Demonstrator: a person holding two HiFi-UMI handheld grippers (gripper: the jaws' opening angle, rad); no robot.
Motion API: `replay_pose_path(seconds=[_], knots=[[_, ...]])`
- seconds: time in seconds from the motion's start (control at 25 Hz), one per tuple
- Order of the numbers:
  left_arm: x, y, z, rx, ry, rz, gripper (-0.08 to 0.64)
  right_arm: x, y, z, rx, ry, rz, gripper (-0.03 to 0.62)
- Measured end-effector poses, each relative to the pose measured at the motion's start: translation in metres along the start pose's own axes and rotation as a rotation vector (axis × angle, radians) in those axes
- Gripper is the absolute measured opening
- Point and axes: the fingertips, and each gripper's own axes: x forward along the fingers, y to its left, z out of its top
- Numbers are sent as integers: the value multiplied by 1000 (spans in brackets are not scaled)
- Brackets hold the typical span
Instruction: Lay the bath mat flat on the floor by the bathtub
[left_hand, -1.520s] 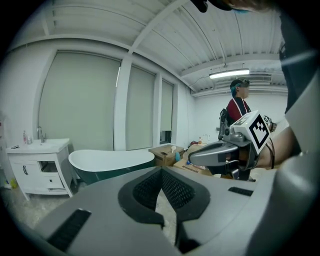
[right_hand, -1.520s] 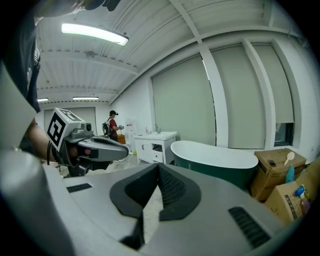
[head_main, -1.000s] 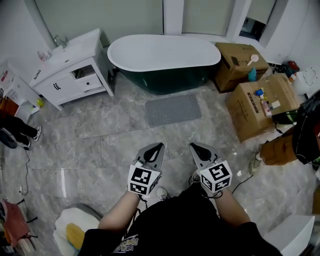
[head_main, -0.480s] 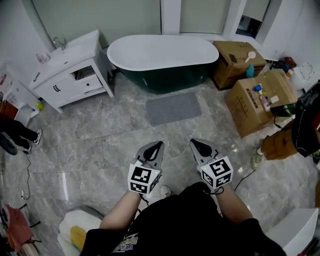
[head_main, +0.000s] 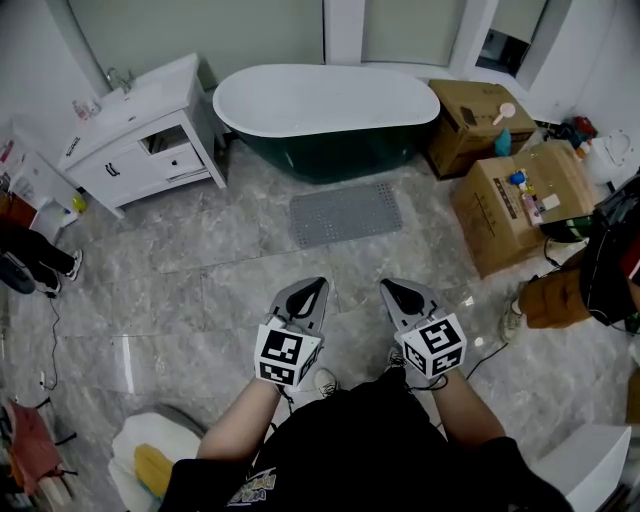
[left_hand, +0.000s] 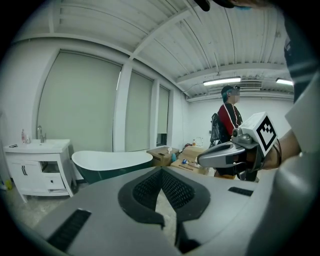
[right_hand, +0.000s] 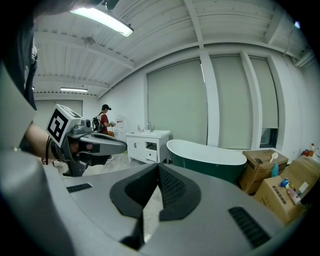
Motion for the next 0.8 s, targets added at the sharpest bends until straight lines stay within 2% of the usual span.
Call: replay_pose_path(seconds=[0.36,0.8], knots=[[-1,-8,1,-38,31,18,15,-5,-3,3,4,-13,11,15],[-21,-12,-2,-28,18,29,15,-16,14,1,6,-32,11,15]])
